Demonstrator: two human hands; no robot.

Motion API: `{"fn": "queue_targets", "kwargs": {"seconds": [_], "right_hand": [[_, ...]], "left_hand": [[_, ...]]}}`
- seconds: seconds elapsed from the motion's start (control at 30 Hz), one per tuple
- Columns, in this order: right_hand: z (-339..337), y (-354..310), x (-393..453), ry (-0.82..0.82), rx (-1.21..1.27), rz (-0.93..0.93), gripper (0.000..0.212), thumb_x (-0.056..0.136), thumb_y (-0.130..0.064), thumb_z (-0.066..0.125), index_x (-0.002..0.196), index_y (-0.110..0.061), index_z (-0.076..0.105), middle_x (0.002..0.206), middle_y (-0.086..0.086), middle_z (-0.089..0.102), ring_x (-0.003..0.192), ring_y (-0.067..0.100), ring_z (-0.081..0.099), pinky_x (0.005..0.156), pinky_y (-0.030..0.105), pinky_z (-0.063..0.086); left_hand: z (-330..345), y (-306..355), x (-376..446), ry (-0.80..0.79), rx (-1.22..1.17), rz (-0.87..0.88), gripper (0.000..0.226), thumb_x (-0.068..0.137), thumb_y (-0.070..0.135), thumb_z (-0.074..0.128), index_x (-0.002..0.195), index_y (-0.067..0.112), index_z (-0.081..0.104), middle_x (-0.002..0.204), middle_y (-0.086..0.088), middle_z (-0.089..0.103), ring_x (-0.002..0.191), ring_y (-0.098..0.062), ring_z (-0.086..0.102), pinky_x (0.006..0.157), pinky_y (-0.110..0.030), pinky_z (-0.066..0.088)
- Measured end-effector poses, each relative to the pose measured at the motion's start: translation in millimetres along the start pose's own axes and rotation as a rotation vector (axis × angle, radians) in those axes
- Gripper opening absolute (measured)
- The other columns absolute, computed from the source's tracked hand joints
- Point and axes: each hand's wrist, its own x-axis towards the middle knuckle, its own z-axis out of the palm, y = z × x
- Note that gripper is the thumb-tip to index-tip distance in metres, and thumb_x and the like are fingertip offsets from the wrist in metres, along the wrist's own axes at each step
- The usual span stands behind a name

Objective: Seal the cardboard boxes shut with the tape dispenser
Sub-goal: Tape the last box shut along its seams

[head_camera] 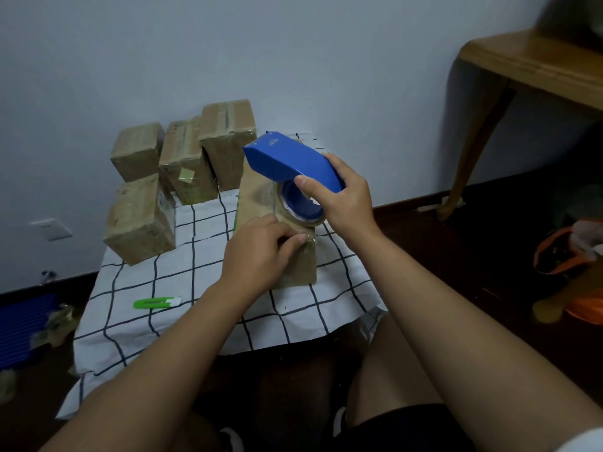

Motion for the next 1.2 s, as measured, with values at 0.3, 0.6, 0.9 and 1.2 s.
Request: {"fn": "queue_targets", "kwargs": {"seconds": [0.3, 0.6, 0.9, 1.2], "right_hand": [[-3, 2, 1, 0.003, 0.065, -0.008, 0.047, 0.077, -0.048, 0.078, 0.115, -0.024, 0.066, 0.108, -0.001, 0.066, 0.097, 0.017, 0.063, 0.084, 0.036, 0.057], [-1, 0, -1, -0.002, 0.036, -0.027, 0.046, 0.075, -0.052, 0.078, 0.112, -0.027, 0.065, 0.106, -0.001, 0.063, 0.097, 0.020, 0.061, 0.086, 0.044, 0.056], [-1, -2, -3, -0.006, 0.023, -0.042, 0.045, 0.075, -0.051, 0.077, 0.112, -0.029, 0.064, 0.106, -0.004, 0.063, 0.099, 0.018, 0.060, 0.087, 0.046, 0.055], [-1, -2, -4, -0.002, 0.016, -0.030, 0.047, 0.076, -0.050, 0.077, 0.115, -0.027, 0.064, 0.109, -0.002, 0.063, 0.100, 0.019, 0.060, 0.088, 0.045, 0.054]], "left_hand": [[12, 8, -1, 0.088, 0.122, -0.019, 0.037, 0.082, 0.055, 0.065, 0.069, 0.020, 0.063, 0.072, 0.010, 0.046, 0.076, -0.017, 0.049, 0.054, -0.029, 0.032], [15, 11, -4, 0.150, 0.267, 0.159, 0.042, 0.079, 0.051, 0.068, 0.067, 0.013, 0.057, 0.071, -0.003, 0.052, 0.067, -0.024, 0.048, 0.052, -0.032, 0.032], [26, 16, -6, 0.213, 0.210, 0.115, 0.038, 0.077, 0.044, 0.069, 0.069, 0.011, 0.054, 0.071, -0.007, 0.050, 0.068, -0.029, 0.048, 0.057, -0.040, 0.041], [33, 29, -3, 0.240, 0.305, 0.024, 0.029, 0.077, 0.033, 0.071, 0.070, 0.009, 0.057, 0.071, -0.009, 0.054, 0.068, -0.030, 0.049, 0.059, -0.036, 0.030]]}}
